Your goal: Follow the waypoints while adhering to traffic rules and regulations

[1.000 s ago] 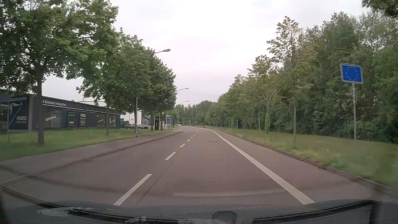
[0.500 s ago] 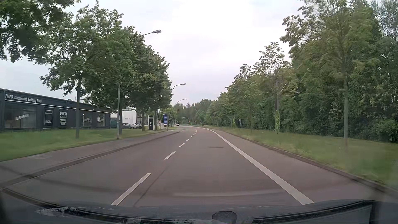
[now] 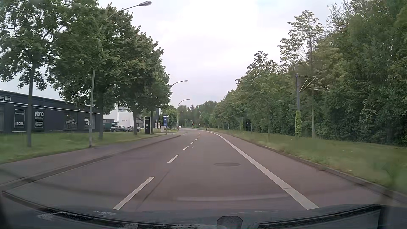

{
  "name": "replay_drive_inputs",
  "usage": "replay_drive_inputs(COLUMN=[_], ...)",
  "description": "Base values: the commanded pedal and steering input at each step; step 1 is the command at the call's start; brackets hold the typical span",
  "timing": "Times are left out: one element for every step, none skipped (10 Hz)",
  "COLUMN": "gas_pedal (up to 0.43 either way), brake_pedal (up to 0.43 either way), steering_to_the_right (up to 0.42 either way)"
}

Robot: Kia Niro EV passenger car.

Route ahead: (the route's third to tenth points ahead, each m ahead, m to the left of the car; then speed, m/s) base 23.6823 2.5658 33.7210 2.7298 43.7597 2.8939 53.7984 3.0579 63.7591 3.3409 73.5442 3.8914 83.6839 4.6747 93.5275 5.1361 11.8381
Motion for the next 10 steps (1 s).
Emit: replay_drive_inputs(gas_pedal=[0.087,0.087,0.087,0.087,0.087,0.087,0.087,0.087,0.087,0.098], brake_pedal=[0.0,0.0,0.0,0.0,0.0,0.0,0.0,0.0,0.0,0.0], steering_to_the_right=[0.001,0.002,0.001,0.001,0.001,0.001,0.001,0.0,0.0,0.0])
